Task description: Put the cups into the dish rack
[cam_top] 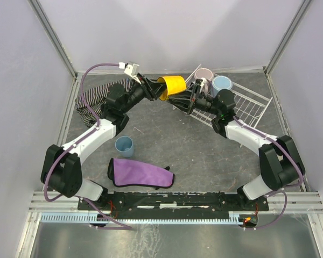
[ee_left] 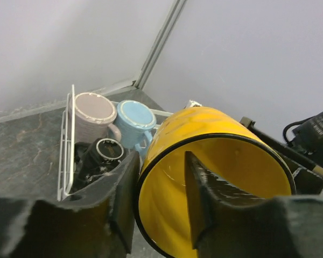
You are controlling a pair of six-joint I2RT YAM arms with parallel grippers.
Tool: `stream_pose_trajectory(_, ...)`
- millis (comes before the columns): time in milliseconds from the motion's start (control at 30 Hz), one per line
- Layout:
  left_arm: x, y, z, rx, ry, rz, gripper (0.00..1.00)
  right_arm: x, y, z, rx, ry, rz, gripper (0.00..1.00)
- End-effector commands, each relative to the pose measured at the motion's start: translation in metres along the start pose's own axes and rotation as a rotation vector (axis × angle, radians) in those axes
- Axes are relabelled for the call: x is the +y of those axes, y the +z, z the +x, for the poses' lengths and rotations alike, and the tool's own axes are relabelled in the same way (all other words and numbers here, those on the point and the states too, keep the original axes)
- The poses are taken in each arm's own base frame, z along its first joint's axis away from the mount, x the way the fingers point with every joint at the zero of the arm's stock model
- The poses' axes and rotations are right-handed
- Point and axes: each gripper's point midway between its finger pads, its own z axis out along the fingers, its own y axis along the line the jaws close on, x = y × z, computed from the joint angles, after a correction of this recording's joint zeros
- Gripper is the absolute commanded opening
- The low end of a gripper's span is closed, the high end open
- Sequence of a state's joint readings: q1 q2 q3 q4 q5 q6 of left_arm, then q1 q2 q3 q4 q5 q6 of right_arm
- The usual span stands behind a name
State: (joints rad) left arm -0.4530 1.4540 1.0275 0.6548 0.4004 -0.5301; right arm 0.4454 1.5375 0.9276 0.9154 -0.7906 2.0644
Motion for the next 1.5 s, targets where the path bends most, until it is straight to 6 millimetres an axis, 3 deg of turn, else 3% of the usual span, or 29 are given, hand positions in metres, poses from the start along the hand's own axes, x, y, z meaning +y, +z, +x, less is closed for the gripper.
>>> stream_pose_trajectory(0,-0.024,-0.002,-0.038,-0.076,0.042,0.005,0.52,0.035,-0.008,0.002,-0.031,-0.133,-0.039,0.01)
stream_pose_trajectory(167,-0.011,-0.005,-0.039,-0.066,0.025,-0.053,0.59,0.045,-0.025,-0.013,-0.077,-0.167,-0.031,0.00)
stream_pose_trajectory(333,0.001,-0.011,-0.041,-0.053,0.003,-0.105,0.61,0.040,-0.052,-0.038,-0.160,-0.220,0.069,0.01)
stream_pose_trajectory(533,0.025,-0.026,-0.024,0.043,-0.035,-0.231,0.64,0.013,-0.110,-0.072,-0.289,-0.430,0.460,0.01)
stream_pose_trajectory(733,0.026,-0.038,-0.004,0.117,-0.044,-0.243,0.68,-0.009,-0.168,-0.110,-0.423,-0.520,0.798,0.01)
stream_pose_trajectory(933,0.027,-0.049,0.009,0.161,-0.059,-0.255,0.69,-0.015,-0.218,-0.141,-0.562,-0.586,1.067,0.01)
stream_pose_trajectory(1267,0.027,-0.054,0.007,0.177,-0.030,-0.259,0.71,-0.023,-0.271,-0.187,-0.835,-0.564,1.288,0.01)
stream_pose_trajectory(1467,0.031,-0.059,0.009,0.184,-0.023,-0.271,0.71,-0.036,-0.283,-0.213,-0.890,-0.546,1.344,0.01)
